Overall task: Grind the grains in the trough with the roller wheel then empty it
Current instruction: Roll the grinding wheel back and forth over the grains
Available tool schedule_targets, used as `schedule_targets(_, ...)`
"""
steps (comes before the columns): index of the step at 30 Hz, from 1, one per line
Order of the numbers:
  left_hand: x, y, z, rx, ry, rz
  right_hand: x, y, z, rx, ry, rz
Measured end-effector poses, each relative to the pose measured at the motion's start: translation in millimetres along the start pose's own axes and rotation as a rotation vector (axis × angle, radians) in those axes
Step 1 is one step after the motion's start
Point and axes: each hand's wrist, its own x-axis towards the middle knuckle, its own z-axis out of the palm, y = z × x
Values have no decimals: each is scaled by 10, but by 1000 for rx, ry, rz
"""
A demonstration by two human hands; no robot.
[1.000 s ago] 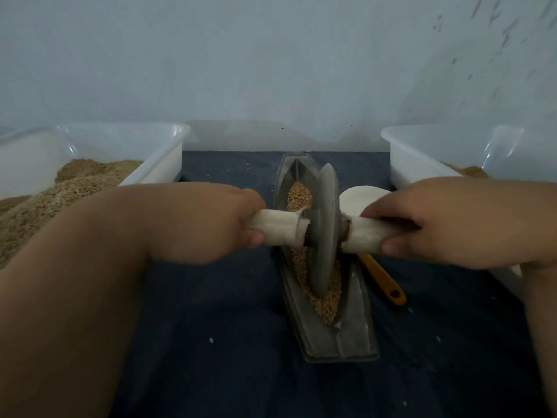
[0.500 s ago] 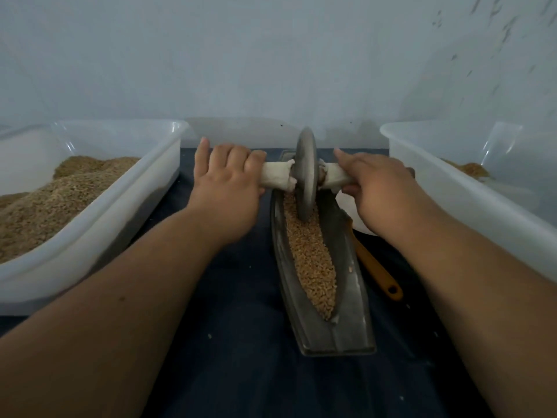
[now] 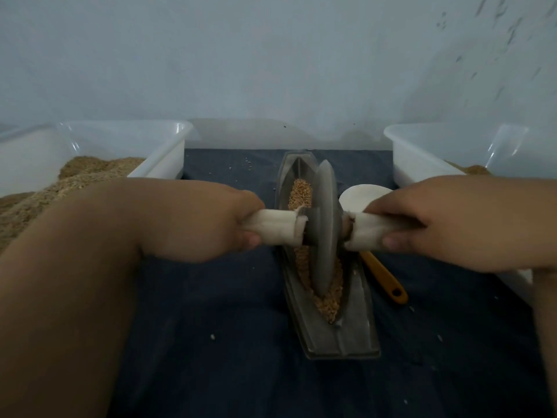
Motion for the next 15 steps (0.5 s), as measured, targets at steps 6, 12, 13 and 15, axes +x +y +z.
schedule_targets(6,89,-49,41,-37,-14,-42,159,51,74,149,63,-7)
schedule_targets(12,601,-75,465,271,633,-170,742,106,354,152,407,209)
schedule_targets(13,645,-70,496,272,680,-178,797,105,374,157,446,233)
schedule_targets(15,695,-86,524,257,703,-198,847,100,419,135,549,229)
